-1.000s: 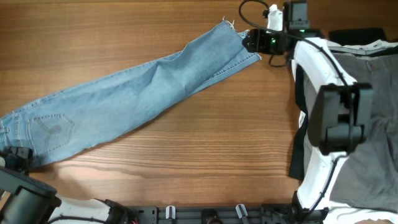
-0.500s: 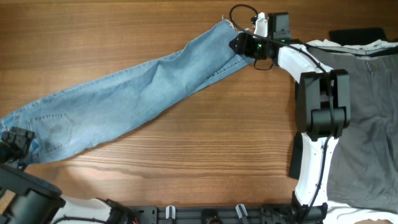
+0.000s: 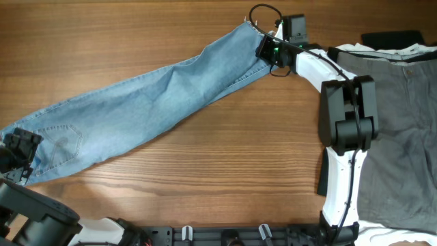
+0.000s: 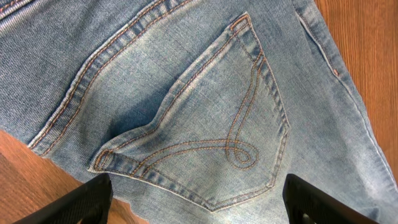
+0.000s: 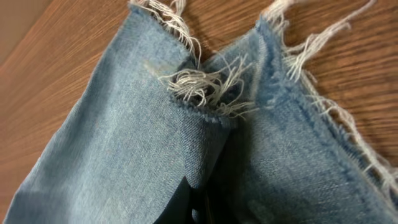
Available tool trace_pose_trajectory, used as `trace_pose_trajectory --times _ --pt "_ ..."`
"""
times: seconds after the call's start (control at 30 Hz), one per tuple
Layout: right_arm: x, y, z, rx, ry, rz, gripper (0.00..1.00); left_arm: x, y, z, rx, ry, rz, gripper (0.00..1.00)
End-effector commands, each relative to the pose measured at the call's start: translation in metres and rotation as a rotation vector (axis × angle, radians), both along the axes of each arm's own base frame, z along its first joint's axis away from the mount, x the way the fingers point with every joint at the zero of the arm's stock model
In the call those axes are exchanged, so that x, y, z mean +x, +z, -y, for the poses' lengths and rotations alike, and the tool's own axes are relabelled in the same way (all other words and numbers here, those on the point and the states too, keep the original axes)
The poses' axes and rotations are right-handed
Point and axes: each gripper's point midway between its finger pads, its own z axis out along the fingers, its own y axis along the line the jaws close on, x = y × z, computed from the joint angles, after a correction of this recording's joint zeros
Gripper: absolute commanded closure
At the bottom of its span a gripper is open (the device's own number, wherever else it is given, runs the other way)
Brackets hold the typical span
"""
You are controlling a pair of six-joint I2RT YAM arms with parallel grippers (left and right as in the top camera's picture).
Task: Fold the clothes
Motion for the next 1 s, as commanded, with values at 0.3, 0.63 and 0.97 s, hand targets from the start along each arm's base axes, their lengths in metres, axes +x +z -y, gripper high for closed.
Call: trace_pose_trajectory --times 0.3,0.63,0.97 --pt "-0.012 0.065 0.072 -0.133 0.027 0.058 0.92 0.007 0.013 -0.002 0.044 -0.070 0.033 0.13" --pt "0.011 0.198 -0.010 0.262 0.384 0.565 0.96 0.007 0.013 -0.002 0.043 -0.070 0.033 0.12" --pt "0.029 0.030 0.034 -0.027 0.191 0.265 0.30 0.002 0.010 0.007 0.005 -0.071 0.010 0.12"
